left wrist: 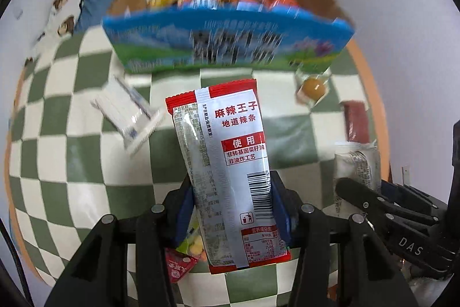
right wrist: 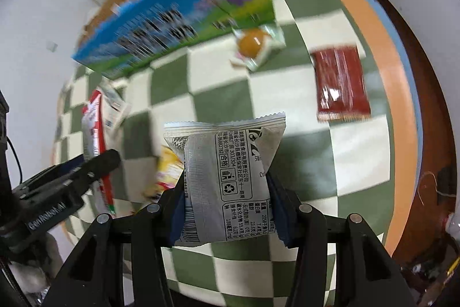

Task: Organize snacks
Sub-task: 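Carry both packets into the cardboard box and open both tools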

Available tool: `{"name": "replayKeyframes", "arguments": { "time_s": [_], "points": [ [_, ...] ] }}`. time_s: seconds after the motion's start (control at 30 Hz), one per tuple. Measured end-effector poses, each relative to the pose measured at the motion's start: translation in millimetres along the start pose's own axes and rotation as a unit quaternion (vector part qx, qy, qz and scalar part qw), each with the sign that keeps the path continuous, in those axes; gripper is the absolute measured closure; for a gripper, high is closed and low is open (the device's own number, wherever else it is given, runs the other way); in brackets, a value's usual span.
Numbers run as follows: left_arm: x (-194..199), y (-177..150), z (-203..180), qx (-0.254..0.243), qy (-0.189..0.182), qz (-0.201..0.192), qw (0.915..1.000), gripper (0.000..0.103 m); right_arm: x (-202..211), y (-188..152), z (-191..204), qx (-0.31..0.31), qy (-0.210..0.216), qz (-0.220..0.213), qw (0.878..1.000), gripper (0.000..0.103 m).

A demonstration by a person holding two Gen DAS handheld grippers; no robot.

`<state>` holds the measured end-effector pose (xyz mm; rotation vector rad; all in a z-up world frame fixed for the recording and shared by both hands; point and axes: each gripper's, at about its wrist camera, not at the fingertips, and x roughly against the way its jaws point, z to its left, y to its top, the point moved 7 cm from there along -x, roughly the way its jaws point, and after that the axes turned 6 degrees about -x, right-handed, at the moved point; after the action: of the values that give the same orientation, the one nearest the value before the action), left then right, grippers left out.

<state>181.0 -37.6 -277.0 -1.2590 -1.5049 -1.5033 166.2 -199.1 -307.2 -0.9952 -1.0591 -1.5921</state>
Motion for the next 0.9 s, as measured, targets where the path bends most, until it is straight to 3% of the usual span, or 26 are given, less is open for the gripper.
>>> {"name": "replayKeyframes", "arguments": {
  "time_s": [0.4,0.57,0.7,0.9],
  "points": [
    [30,90,-1,-0.011,-0.019,-0.053,0.9983,0.057,76,77,41,0.028,0.053,-0.081,0.995,0.050],
    [36,148,17,-0.024,0.001,-0.066,0.9975,0.057,88,128,56,0.037,0.054,-0.109,0.992,0.050],
    [21,188,39,-0.025,0.020,-0.049,0.9983,0.057,85,175,64,0.040,0.042,-0.117,0.991,0.050],
    [-30,228,76,-0.014,0.042,0.015,0.9989,0.057,53,236,65,0.029,0.015,-0.092,0.995,0.050]
  ]
}}
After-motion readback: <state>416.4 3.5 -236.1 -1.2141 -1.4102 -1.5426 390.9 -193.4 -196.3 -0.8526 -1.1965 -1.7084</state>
